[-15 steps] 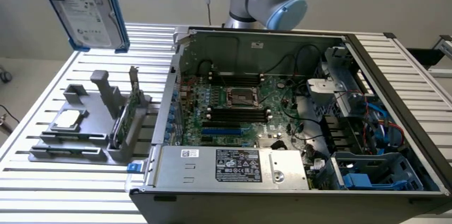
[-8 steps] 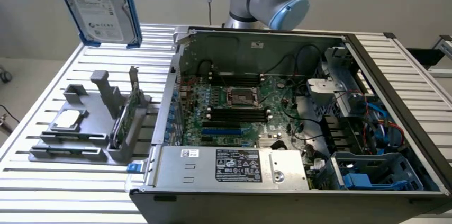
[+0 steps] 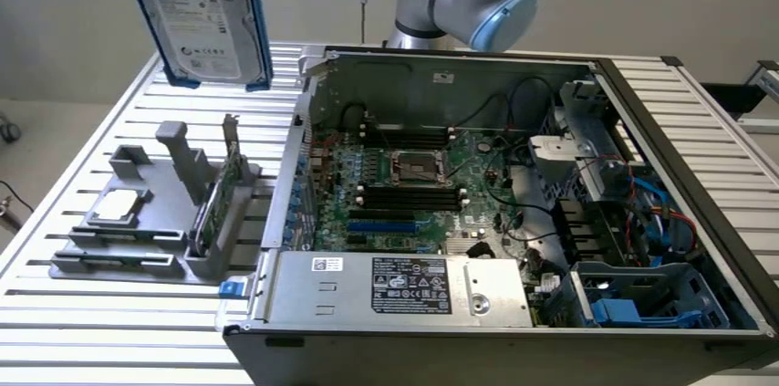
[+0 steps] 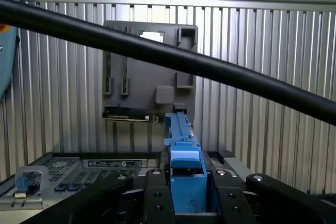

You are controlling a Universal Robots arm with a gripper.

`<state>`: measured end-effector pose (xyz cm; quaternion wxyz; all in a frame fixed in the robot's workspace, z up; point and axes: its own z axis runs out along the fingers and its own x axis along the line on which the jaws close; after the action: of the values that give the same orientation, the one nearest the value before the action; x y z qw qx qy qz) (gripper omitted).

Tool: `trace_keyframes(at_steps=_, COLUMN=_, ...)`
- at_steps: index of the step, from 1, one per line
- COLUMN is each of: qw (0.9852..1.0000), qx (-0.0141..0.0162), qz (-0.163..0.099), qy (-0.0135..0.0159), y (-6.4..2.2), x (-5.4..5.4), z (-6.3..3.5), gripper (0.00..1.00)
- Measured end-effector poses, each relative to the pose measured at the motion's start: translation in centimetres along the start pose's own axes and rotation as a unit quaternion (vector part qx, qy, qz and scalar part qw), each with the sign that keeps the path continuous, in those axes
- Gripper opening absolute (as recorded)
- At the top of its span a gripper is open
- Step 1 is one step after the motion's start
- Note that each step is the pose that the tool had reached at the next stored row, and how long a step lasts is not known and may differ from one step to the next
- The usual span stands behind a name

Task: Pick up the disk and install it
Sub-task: 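Pick up the disk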

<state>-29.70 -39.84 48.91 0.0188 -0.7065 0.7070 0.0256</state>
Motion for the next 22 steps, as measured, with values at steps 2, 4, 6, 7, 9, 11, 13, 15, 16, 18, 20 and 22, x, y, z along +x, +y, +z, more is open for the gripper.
trace_keyframes(at_steps=2, qw=1.0, qx=0.0, qz=0.0, qy=0.0, y=-0.84, x=0.4, z=-0.05, gripper=0.33)
trace_keyframes(at_steps=4, qw=1.0, qx=0.0, qz=0.0, qy=0.0, y=-1.72, x=0.9, z=-0.1, gripper=0.33)
trace_keyframes(at_steps=6, qw=1.0, qx=0.0, qz=0.0, qy=0.0, y=-2.52, x=1.4, z=-0.15, gripper=0.33)
trace_keyframes(at_steps=7, qw=1.0, qx=0.0, qz=0.0, qy=0.0, y=-2.92, x=1.6, z=-0.16, gripper=0.33)
trace_keyframes(at_steps=9, qw=1.0, qx=0.0, qz=0.0, qy=0.0, y=-3.67, x=2.1, z=-0.19, gripper=0.33)
trace_keyframes(at_steps=11, qw=1.0, qx=0.0, qz=0.0, qy=0.0, y=-4.45, x=2.6, z=-0.24, gripper=0.33)
trace_keyframes(at_steps=13, qw=1.0, qx=0.0, qz=0.0, qy=0.0, y=-5.18, x=3.1, z=-0.28, gripper=0.33)
trace_keyframes(at_steps=15, qw=1.0, qx=0.0, qz=0.0, qy=0.0, y=-5.81, x=3.7, z=-0.32, gripper=0.33)
trace_keyframes(at_steps=16, qw=1.0, qx=0.0, qz=0.0, qy=0.0, y=-6.08, x=4.0, z=-0.34, gripper=0.33)
trace_keyframes(at_steps=18, qw=1.0, qx=0.0, qz=0.0, qy=0.0, y=-6.59, x=4.7, z=-0.39, gripper=0.33)
trace_keyframes(at_steps=20, qw=1.0, qx=0.0, qz=0.0, qy=0.0, y=-7.08, x=5.3, z=-0.43, gripper=0.33)
trace_keyframes(at_steps=22, qw=1.0, qx=0.0, qz=0.0, qy=0.0, y=-7.59, x=5.9, z=-0.48, gripper=0.33)
